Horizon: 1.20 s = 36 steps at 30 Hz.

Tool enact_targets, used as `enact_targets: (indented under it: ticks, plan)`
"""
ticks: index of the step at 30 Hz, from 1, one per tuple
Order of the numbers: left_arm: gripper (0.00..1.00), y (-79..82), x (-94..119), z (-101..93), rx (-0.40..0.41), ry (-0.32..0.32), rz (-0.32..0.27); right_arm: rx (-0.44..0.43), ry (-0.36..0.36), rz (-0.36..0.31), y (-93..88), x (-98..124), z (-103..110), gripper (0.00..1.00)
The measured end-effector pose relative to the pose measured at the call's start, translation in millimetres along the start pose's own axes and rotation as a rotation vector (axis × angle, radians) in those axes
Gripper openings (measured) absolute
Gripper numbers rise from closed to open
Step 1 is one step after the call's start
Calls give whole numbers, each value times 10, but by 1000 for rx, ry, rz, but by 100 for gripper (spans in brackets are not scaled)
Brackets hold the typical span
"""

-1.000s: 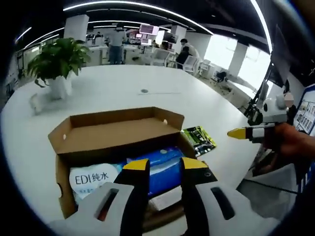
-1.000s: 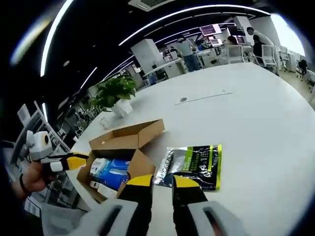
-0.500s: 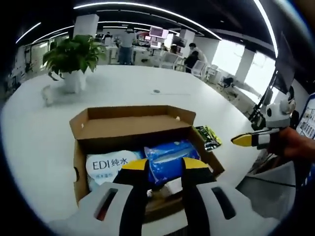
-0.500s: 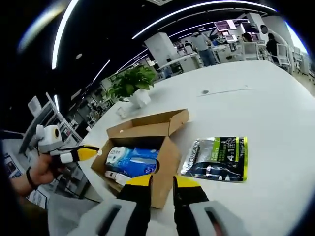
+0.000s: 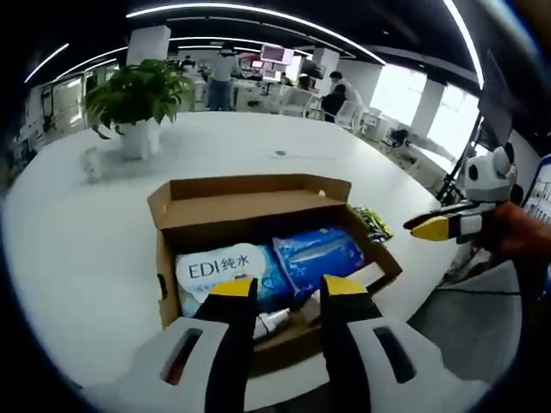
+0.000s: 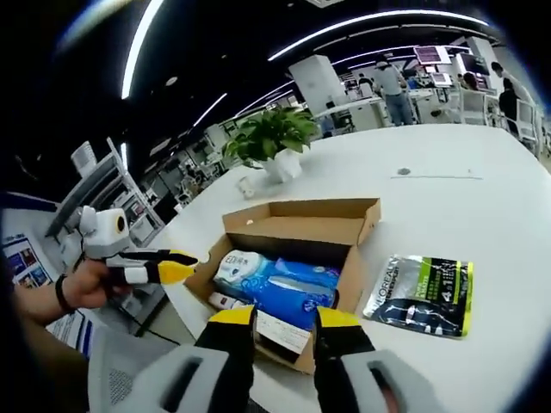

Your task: Operate the shoe box by opening the lid, removing the specified soft item, and placing it in the target area until the item is outside and the box remains undamaged.

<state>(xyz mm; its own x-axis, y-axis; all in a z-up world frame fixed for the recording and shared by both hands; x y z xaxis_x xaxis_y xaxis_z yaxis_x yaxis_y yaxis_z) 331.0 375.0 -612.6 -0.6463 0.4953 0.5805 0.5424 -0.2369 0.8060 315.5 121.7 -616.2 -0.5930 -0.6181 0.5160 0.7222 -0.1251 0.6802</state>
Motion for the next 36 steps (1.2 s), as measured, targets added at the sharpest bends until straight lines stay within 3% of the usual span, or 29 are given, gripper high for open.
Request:
enact_targets:
  ticks: [5,11,20,32,36]
  plan:
    - [33,-26,12,65,-47,-31,24,76,36,35,23,-167,183,33]
    - [36,-48,-3,175,-152,-30,77,130,53,79,31,-357,309,36]
    - [39,-24,-70,313,-217,-76,115,214,88,165,47,-642,493,43]
    - [41,-41,-89,408,-257,-107,141,250,85,199,88,-793,548,44]
    - [42,-36,-127,447,-340,-114,176,349,74,267,69,-885,550,44]
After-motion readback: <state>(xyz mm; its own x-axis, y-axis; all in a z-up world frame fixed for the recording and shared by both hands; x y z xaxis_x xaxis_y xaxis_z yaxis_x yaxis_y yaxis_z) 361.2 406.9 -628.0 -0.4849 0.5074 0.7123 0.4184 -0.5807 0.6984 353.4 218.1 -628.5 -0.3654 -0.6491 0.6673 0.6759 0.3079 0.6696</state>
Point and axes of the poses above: the point that each gripper's makers call its tool centre point, and the gripper's own axes: x roughly backward along the fingers, z roughly to its left, y roughly out of its top, the point moved 7 cm from there along x, roughly backward along the fingers, and after that the axes turned 7 degrees about -x, right-handed, at the moved point
